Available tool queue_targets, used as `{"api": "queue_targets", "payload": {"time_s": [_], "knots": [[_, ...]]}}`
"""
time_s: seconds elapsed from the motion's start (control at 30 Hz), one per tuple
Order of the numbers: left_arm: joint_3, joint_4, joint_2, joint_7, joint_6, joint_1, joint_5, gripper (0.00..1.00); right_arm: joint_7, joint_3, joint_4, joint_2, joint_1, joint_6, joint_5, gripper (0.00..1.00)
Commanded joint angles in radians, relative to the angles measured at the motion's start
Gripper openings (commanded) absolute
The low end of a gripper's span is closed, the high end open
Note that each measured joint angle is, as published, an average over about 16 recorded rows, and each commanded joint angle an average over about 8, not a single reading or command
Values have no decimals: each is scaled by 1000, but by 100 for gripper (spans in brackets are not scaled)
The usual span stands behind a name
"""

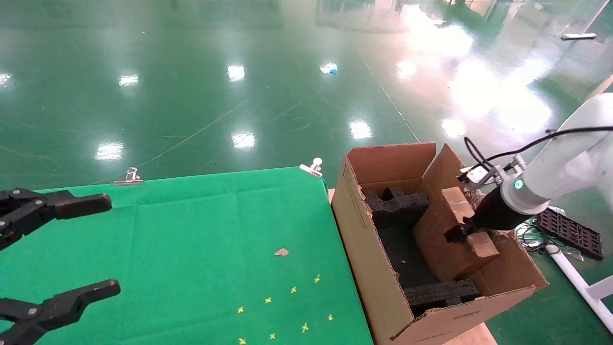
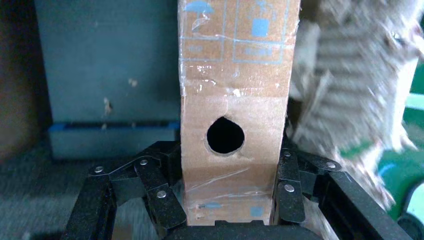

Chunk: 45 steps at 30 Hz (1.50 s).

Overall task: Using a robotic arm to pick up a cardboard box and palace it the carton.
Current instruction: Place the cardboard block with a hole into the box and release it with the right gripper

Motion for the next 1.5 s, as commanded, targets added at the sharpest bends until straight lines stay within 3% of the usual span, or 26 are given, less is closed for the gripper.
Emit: {"api": "queue_targets", "payload": {"time_s": [0.03,0.17,0.2,0.4,0.43,0.47,1.27,1.5], "knots": [[0,0,0,0,0,0,0,100,-4,8,1,-4,-26,39,12,0],[0,0,0,0,0,0,0,100,-15,23,0,-4,-58,101,32,2],[0,0,0,0,0,0,0,100,-17,25,-1,-4,-63,112,36,10],[1,0,0,0,0,0,-1,100,-30,32,-1,-2,-71,130,46,85],[1,0,0,0,0,0,-1,100,-32,32,-1,-2,-70,127,46,96],[1,0,0,0,0,0,-1,100,-34,32,-1,-1,-69,124,46,100],[2,0,-1,1,-1,0,-2,100,-10,9,-19,-22,-28,36,13,100],[3,0,-1,1,-1,-1,-2,100,-20,8,-14,-23,43,-5,11,100]]}}
